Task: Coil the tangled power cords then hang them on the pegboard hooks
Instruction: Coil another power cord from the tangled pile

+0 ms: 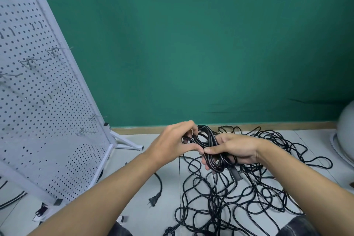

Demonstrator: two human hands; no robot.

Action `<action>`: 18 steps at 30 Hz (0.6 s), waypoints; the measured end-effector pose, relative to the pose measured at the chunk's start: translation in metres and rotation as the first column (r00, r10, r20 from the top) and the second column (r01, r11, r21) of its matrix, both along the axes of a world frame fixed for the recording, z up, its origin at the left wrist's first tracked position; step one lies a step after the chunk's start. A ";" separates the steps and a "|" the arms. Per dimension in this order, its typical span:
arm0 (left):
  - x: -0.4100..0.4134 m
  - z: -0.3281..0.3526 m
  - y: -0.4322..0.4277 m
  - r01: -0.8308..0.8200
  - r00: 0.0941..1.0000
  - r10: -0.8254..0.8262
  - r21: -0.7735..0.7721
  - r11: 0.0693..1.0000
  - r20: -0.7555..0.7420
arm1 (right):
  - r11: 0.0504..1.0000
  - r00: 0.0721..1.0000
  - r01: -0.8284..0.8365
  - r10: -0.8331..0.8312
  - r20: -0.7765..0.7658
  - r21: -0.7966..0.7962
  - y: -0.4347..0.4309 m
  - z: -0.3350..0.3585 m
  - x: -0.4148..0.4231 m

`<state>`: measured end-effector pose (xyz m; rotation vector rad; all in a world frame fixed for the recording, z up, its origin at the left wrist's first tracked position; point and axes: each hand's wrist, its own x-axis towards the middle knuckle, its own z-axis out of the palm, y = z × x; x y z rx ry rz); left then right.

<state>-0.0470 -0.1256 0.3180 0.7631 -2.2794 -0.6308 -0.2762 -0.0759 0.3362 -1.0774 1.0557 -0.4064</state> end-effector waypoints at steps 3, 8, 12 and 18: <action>-0.001 0.002 0.000 -0.035 0.998 0.026 0.161 0.986 0.057 | 0.998 0.997 0.070 -0.070 0.036 -0.004 0.000 0.001 0.003; 0.008 -0.011 -0.007 -0.079 0.994 0.056 0.268 0.960 0.091 | 0.986 0.986 0.166 -0.166 -0.006 -0.033 0.002 0.006 0.002; 0.013 -0.011 -0.010 -0.147 0.989 0.144 0.196 0.969 0.027 | 0.985 0.979 0.166 -0.170 -0.109 -0.044 -0.001 -0.003 0.000; -0.005 -0.005 -0.005 -0.098 0.995 0.099 -0.061 0.993 0.015 | 0.999 0.955 -0.044 0.041 -0.294 -0.006 -0.002 -0.005 0.010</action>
